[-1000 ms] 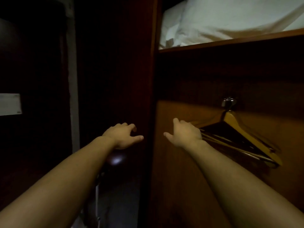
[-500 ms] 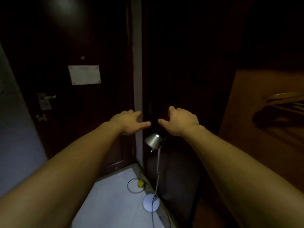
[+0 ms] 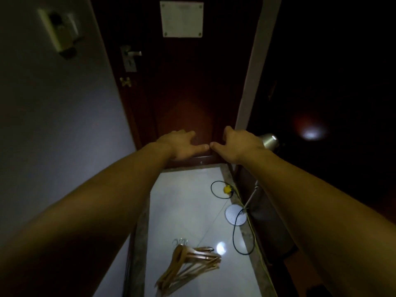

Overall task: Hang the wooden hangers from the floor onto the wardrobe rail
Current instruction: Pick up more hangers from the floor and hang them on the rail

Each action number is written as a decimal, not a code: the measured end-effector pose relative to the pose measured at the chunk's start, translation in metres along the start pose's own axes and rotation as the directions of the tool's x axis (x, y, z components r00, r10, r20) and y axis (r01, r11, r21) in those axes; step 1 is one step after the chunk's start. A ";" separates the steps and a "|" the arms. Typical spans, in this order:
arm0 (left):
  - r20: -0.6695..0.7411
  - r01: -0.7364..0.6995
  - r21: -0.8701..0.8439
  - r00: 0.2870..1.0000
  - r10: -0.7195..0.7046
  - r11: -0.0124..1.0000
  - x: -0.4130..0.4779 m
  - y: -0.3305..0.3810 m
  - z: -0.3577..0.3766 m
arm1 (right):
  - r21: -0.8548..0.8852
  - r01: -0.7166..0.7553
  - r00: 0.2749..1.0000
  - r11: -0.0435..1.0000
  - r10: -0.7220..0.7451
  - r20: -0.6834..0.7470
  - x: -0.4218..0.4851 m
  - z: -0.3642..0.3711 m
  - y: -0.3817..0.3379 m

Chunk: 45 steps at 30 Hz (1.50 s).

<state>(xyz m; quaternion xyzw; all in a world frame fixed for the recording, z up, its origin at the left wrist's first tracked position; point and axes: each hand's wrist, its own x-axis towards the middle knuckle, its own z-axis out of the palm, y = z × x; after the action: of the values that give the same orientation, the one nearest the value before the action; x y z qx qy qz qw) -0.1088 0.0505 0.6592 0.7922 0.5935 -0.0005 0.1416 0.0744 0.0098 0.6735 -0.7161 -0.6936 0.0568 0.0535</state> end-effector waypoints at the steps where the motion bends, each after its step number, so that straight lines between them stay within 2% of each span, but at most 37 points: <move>1: 0.014 0.026 -0.017 1.000 -0.026 1.000 0.004 -0.005 0.007 | 0.006 0.017 0.999 1.000 -0.017 0.033 0.009 0.012 0.000; 8: 0.123 0.157 -0.176 0.983 -0.136 0.972 0.027 -0.043 0.081 | 0.084 0.096 0.974 0.992 -0.111 0.198 0.057 0.092 0.000; 11: 0.173 0.206 -0.153 0.968 -0.179 0.967 0.033 -0.058 0.109 | 0.062 0.120 0.959 0.991 -0.131 0.252 0.067 0.121 -0.002; 22: 0.331 0.179 -0.213 0.938 -0.102 0.960 0.067 -0.102 0.188 | 0.008 0.122 0.921 0.992 -0.116 0.372 0.084 0.226 -0.010; 25: 0.365 0.219 -0.212 0.922 -0.131 0.952 0.073 -0.118 0.226 | 0.033 0.121 0.903 0.992 -0.124 0.411 0.085 0.264 -0.007; 32: 0.451 0.318 -0.207 0.870 -0.198 0.925 0.094 -0.146 0.337 | 0.048 0.041 0.824 0.998 -0.060 0.564 0.090 0.380 0.008; 45: 0.529 0.342 -0.168 0.823 -0.208 0.925 0.138 -0.222 0.567 | 0.009 0.021 0.769 1.000 -0.022 0.639 0.098 0.639 0.031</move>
<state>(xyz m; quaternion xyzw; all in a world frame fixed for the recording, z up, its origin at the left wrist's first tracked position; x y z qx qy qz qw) -0.1816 0.1092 0.0422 0.6447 0.6399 -0.1507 0.3901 0.0085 0.1059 0.0363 -0.6464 -0.6785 0.2965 -0.1840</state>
